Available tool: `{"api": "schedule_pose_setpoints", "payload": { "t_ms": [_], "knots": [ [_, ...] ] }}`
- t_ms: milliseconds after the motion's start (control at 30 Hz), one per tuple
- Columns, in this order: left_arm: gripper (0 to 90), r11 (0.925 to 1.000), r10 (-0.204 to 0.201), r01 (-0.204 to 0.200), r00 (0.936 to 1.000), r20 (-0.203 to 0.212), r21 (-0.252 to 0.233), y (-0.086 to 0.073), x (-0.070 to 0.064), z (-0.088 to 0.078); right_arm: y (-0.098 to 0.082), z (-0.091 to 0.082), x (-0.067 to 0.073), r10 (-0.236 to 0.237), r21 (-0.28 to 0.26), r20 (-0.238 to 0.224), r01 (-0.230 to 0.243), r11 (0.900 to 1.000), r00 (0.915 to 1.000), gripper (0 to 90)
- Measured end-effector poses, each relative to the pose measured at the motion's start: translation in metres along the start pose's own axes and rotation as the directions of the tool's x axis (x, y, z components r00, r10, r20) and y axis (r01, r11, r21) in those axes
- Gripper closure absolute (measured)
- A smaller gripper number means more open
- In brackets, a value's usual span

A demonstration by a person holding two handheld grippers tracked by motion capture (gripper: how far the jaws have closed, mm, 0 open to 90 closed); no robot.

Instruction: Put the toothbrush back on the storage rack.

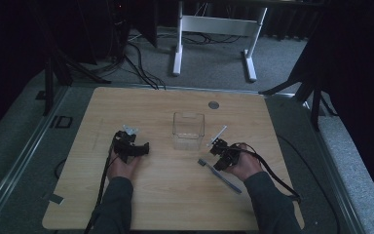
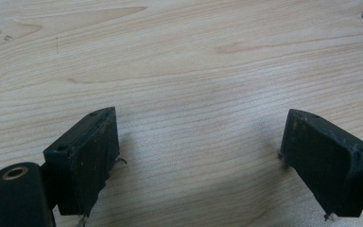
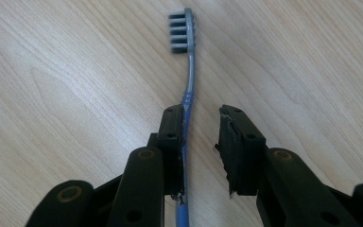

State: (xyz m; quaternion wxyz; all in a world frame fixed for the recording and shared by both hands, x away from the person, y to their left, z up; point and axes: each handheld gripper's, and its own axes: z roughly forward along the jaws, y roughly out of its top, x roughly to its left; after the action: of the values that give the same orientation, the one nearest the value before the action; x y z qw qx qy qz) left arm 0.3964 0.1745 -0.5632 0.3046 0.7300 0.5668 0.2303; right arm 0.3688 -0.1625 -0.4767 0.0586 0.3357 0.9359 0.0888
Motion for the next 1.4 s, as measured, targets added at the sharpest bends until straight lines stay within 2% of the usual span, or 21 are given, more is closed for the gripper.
{"api": "schedule_pose_setpoints", "payload": {
  "t_ms": [1133,1400],
  "knots": [
    [12.4,1.0,0.0,0.0,1.0,0.0,0.0,0.0,0.0,0.0,0.0,0.019,0.006,-0.035,0.089,-0.033,0.038,0.995,0.9988,72.2],
    [12.4,1.0,0.0,0.0,1.0,0.0,0.0,0.0,0.0,0.0,0.001,0.024,0.007,-0.041,0.091,-0.035,0.044,0.995,0.9985,72.4]
  ]
}}
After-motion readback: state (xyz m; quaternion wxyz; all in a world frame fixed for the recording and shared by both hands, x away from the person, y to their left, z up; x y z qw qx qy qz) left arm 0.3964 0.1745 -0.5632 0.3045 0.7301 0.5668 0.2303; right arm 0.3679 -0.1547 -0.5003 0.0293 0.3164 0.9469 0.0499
